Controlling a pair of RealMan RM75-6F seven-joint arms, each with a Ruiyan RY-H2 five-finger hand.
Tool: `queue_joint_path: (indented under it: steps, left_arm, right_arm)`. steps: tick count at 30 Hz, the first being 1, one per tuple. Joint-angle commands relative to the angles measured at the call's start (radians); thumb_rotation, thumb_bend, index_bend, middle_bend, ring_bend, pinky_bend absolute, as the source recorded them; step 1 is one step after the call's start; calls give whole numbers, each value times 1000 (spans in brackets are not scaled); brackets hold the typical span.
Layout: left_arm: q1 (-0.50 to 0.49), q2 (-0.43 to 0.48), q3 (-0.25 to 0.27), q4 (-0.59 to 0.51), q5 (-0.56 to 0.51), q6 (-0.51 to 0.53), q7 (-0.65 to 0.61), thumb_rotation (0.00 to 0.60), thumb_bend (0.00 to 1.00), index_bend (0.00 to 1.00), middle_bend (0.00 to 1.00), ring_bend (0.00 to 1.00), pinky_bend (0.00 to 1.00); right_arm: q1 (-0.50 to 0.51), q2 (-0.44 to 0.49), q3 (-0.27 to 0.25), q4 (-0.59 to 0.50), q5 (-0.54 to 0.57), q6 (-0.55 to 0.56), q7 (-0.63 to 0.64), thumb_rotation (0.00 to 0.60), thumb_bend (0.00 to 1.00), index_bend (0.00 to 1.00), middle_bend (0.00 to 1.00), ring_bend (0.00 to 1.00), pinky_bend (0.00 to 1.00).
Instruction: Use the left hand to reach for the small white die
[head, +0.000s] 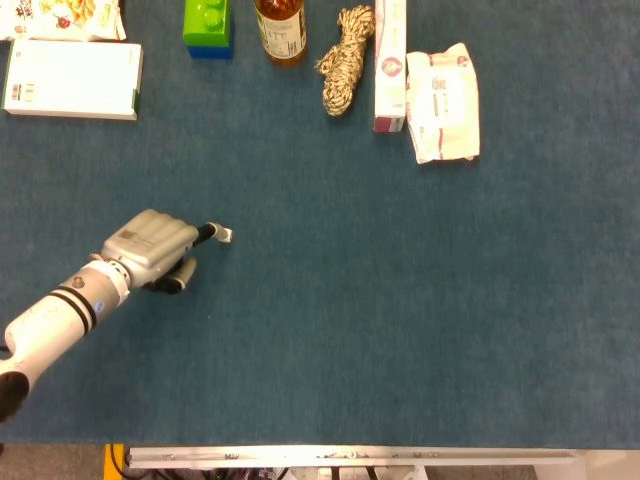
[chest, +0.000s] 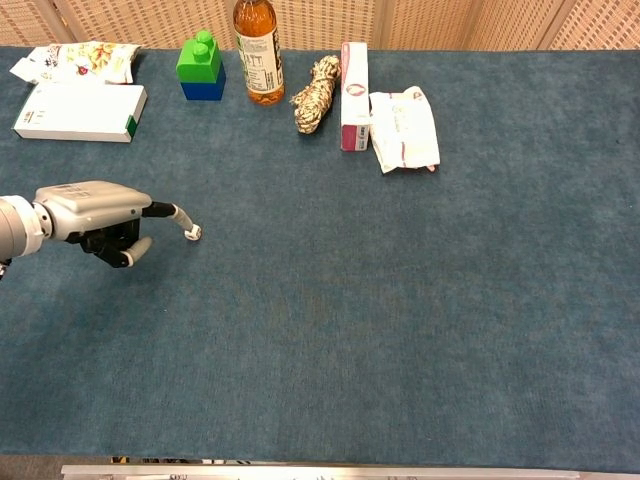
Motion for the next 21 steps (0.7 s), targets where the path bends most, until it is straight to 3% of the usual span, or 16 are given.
queue_joint_path:
  steps: [1, 21]
  left_arm:
    - [-2, 0, 8, 13, -14, 3, 11, 600, 670, 166, 1000, 1000, 1000]
    - [-32, -52, 21, 52, -74, -14, 20, 600, 669, 166, 1000, 1000, 1000]
  right_arm:
    - [1, 0, 0, 0, 0, -1, 0, 600, 291, 239, 341, 195, 172]
    - [-7, -6, -2, 20, 5, -2, 23, 600, 290, 239, 341, 195, 172]
